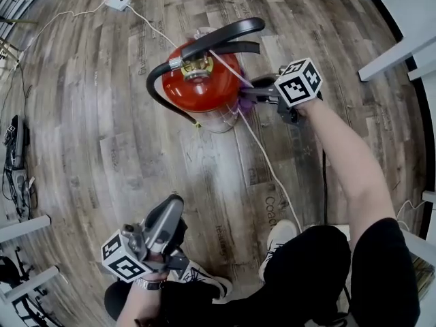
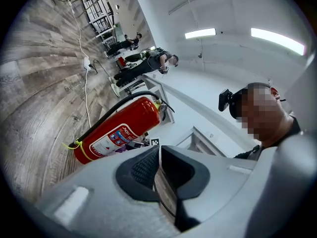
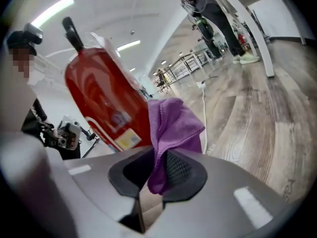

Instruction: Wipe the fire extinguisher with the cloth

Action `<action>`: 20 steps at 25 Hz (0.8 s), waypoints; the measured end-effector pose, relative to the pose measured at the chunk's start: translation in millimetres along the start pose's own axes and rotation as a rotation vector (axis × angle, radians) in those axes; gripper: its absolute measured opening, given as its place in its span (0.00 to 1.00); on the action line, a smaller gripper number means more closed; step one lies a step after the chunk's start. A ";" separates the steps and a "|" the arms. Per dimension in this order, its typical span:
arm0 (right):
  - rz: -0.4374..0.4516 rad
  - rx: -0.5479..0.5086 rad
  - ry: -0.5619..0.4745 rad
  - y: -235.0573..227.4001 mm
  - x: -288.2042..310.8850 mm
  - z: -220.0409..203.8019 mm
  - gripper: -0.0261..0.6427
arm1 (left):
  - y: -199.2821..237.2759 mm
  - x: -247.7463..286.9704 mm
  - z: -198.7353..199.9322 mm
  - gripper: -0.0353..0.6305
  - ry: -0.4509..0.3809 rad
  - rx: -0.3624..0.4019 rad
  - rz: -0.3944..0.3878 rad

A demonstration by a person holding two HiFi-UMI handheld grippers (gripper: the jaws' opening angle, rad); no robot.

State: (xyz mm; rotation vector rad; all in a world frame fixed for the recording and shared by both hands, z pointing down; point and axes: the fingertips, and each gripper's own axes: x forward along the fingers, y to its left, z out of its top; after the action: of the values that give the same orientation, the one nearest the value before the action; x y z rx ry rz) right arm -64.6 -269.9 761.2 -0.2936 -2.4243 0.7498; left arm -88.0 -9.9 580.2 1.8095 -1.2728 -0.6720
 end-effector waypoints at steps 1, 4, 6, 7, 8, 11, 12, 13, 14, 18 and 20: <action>0.025 -0.030 -0.018 14.2 -11.9 9.6 0.12 | -1.6 1.9 -0.2 0.06 0.004 0.004 -0.009; 0.099 -0.086 -0.062 58.3 -43.7 25.1 0.12 | -8.1 11.1 2.1 0.06 0.022 0.016 -0.047; 0.149 -0.090 -0.100 90.3 -62.6 27.2 0.12 | -16.2 19.4 5.4 0.06 0.038 0.043 -0.077; 0.173 -0.085 -0.126 107.9 -71.5 26.9 0.12 | -21.2 23.4 6.6 0.06 0.046 0.063 -0.090; 0.196 -0.079 -0.153 126.8 -80.0 26.3 0.12 | -26.8 27.3 7.1 0.08 0.054 0.085 -0.102; 0.251 -0.080 -0.215 185.0 -99.2 22.3 0.12 | -44.0 36.4 2.7 0.14 0.089 0.115 -0.136; 0.263 -0.086 -0.223 203.8 -102.5 21.0 0.13 | -48.9 38.4 0.2 0.18 0.106 0.110 -0.146; 0.269 -0.090 -0.223 221.2 -104.6 20.3 0.13 | -52.4 40.4 -2.3 0.20 0.125 0.107 -0.153; 0.268 -0.095 -0.218 236.4 -105.8 20.4 0.13 | -54.1 42.8 -4.9 0.22 0.148 0.111 -0.156; 0.270 -0.130 -0.192 285.6 -101.1 31.6 0.13 | -58.3 53.7 -2.5 0.30 0.217 0.187 -0.167; 0.299 -0.163 -0.194 307.8 -96.6 41.6 0.13 | -66.9 60.7 8.8 0.35 0.194 0.203 -0.202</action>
State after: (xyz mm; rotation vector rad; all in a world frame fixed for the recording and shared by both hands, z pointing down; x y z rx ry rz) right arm 0.5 -71.8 511.6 -0.6889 -2.6653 0.7365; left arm -39.7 -58.2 520.4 2.1340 -1.0704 -0.4736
